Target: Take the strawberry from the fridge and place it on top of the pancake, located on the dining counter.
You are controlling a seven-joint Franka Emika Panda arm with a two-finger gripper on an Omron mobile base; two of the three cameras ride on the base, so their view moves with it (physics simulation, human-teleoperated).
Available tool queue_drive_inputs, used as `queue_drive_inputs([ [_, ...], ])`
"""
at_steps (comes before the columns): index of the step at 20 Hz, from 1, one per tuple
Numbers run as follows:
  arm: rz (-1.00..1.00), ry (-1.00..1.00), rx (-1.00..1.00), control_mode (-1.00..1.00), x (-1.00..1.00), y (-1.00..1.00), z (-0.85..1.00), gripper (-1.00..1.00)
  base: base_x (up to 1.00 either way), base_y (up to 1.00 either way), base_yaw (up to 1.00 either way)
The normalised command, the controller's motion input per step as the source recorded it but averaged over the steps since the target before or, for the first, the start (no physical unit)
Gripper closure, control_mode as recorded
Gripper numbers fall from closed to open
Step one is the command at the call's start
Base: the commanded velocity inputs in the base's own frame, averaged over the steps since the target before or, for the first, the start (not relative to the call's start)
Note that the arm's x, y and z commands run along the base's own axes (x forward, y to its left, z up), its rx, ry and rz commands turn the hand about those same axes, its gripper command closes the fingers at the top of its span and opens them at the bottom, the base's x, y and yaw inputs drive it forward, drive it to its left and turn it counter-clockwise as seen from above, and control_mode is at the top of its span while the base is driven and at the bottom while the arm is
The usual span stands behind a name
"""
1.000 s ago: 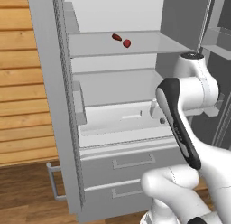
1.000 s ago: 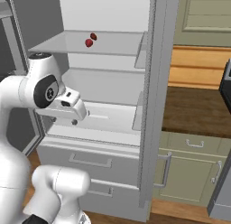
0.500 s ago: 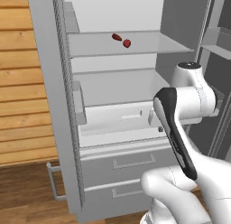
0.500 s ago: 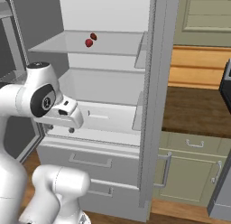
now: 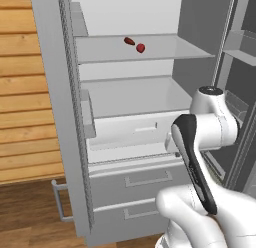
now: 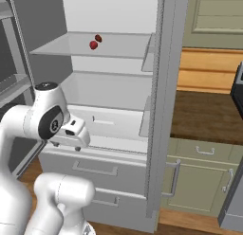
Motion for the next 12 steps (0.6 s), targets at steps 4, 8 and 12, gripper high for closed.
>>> queue_drive_inputs([
  [4, 0.02, -0.06, 0.12, -1.0, 0.0, -0.01, -0.15, -1.0, 0.0, 0.0, 0.0],
  [8, 0.01, -0.03, 0.03, -1.0, 0.0, -0.01, 0.0, -1.0, 0.0, 0.0, 0.0],
  [12, 0.0, 0.0, 0.0, -1.0, 0.0, 0.0, 0.0, -1.0, 0.0, 0.0, 0.0],
])
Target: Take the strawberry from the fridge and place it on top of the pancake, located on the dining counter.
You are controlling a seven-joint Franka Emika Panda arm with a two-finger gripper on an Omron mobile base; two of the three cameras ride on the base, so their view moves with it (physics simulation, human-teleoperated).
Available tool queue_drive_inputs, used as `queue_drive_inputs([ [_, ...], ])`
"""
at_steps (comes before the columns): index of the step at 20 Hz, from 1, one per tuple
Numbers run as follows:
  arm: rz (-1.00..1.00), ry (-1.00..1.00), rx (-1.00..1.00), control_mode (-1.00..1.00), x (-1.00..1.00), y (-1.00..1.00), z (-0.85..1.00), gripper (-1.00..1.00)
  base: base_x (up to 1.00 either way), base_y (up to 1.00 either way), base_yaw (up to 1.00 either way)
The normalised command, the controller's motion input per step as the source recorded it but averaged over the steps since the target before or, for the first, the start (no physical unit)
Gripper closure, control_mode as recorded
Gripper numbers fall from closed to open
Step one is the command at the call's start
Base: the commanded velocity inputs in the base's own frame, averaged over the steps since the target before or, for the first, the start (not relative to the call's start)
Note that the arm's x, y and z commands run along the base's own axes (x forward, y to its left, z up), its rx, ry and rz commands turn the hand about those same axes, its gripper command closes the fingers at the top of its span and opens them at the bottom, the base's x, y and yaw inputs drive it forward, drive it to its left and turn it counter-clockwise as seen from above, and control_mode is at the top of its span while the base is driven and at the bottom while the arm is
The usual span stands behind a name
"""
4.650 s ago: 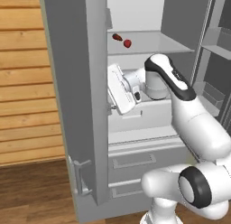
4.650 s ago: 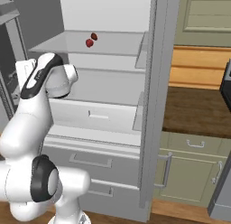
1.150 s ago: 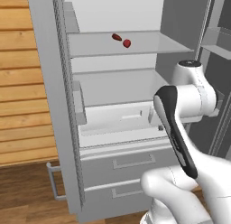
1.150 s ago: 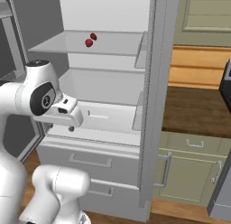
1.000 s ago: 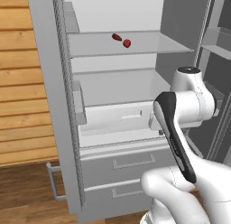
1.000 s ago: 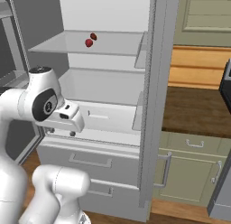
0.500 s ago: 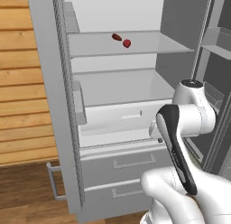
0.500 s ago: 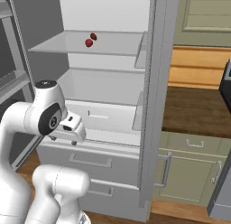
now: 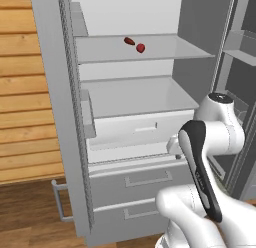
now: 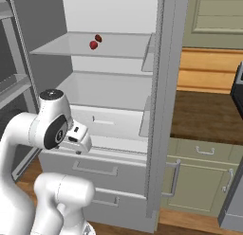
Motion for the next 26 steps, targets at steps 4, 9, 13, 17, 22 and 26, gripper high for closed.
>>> queue_drive_inputs([
  [4, 0.0, 0.0, 0.0, 1.0, 0.01, 0.01, 0.0, -1.0, 0.04, 0.04, -0.01],
  [9, 0.0, 0.0, 0.0, 1.0, 0.0, 0.0, 0.0, -1.0, 0.31, 0.28, -0.1],
  [13, 0.0, 0.0, 0.0, 1.0, 0.0, 0.0, 0.0, -1.0, 0.34, 0.29, -0.11],
  [17, 0.0, 0.0, 0.0, 1.0, 0.0, 0.0, 0.0, -1.0, 0.45, 0.28, -0.01],
  [22, 0.0, 0.0, 0.0, 1.0, 0.0, 0.0, 0.0, -1.0, 0.66, 0.39, 0.0],
  [26, 0.0, 0.0, 0.0, 1.0, 0.0, 0.0, 0.0, -1.0, 0.67, 0.05, 0.0],
])
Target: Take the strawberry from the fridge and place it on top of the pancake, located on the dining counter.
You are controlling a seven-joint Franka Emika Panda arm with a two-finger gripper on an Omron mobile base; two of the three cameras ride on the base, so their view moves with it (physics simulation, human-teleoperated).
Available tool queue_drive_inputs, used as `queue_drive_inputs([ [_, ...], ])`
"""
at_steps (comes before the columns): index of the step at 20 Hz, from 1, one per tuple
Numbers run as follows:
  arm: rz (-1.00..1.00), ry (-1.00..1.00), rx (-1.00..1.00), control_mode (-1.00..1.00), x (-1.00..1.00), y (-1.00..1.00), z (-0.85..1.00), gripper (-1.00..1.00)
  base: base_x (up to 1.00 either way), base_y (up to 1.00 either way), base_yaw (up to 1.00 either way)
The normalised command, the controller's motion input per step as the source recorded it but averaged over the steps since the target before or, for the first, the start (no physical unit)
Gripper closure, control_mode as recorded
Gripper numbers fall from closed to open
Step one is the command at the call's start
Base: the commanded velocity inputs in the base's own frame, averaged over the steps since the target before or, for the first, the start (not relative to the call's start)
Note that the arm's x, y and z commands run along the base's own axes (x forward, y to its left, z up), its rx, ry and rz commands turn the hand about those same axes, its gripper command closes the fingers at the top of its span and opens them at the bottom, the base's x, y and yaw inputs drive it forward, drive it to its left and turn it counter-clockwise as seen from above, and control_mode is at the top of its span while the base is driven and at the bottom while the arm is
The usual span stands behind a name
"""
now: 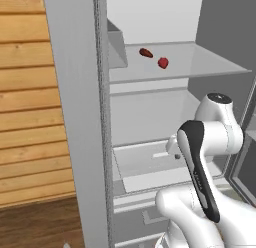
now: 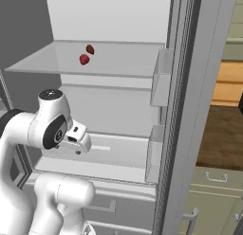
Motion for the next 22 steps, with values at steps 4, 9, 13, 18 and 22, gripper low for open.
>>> queue_drive_inputs([
  [4, 0.0, 0.0, 0.0, 1.0, 0.0, 0.0, 0.0, -1.0, 0.65, 0.0, 0.0],
  [9, 0.0, 0.0, 0.0, 1.0, 0.0, 0.0, 0.0, -1.0, 0.62, 0.02, 0.0],
  [13, 0.0, 0.0, 0.0, 1.0, 0.0, 0.0, 0.0, -1.0, 0.33, 0.01, 0.0],
  [18, 0.0, 0.0, 0.0, 1.0, 0.0, 0.0, 0.0, -1.0, 0.19, 0.0, 0.0],
  [22, 0.0, 0.0, 0.0, -1.0, 0.02, 0.01, 0.0, -1.0, 0.02, 0.0, 0.0],
])
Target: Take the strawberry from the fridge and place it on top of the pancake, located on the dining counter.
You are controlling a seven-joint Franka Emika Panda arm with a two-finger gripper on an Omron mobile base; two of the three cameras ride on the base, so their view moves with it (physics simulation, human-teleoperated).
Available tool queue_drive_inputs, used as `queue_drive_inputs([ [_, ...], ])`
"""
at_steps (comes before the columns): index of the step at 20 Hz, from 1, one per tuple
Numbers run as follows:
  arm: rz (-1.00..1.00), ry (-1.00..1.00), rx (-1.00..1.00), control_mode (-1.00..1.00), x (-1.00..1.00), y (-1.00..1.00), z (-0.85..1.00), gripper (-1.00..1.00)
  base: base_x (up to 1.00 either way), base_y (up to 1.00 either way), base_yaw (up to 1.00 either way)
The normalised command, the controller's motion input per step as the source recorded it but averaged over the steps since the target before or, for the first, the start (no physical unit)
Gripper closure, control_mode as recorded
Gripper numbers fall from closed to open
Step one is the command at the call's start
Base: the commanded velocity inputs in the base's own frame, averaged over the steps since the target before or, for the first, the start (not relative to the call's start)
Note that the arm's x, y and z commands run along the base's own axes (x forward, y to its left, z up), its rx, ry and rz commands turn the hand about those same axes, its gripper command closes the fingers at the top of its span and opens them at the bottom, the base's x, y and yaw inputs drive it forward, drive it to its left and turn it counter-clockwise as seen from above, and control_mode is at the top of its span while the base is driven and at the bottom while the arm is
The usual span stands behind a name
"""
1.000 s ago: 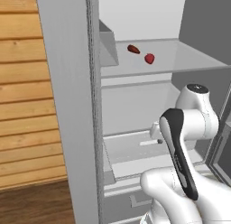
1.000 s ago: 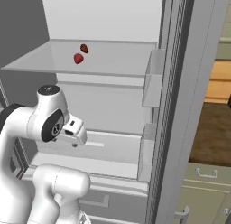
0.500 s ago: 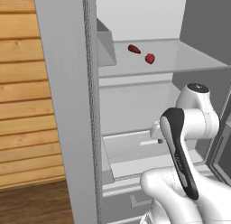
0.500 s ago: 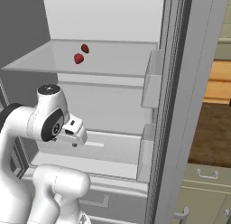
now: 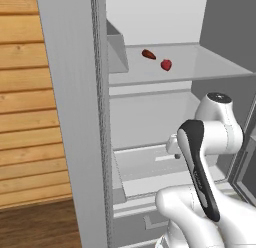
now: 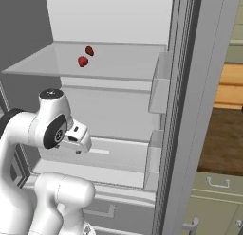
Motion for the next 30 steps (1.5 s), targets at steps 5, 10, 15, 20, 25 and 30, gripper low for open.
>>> queue_drive_inputs([
  [5, 0.0, -0.06, -0.01, -1.0, 0.0, 0.0, 0.12, -1.0, 0.0, 0.0, 0.0],
  [10, 0.0, -0.33, -0.08, -1.0, 0.0, 0.0, 0.66, -1.0, 0.0, 0.0, 0.0],
  [15, 0.0, -0.18, -0.15, -1.0, 0.0, 0.02, 0.95, -1.0, 0.0, 0.0, 0.0],
  [20, 0.06, -0.31, -0.03, -1.0, 0.0, 0.0, 0.85, -1.0, 0.0, 0.0, 0.0],
  [25, 0.1, -0.27, 0.01, -1.0, 0.22, 0.0, 0.86, -1.0, 0.0, 0.0, 0.0],
  [30, 0.0, -0.19, 0.0, -1.0, 0.24, 0.0, 0.72, -1.0, 0.0, 0.0, 0.0],
])
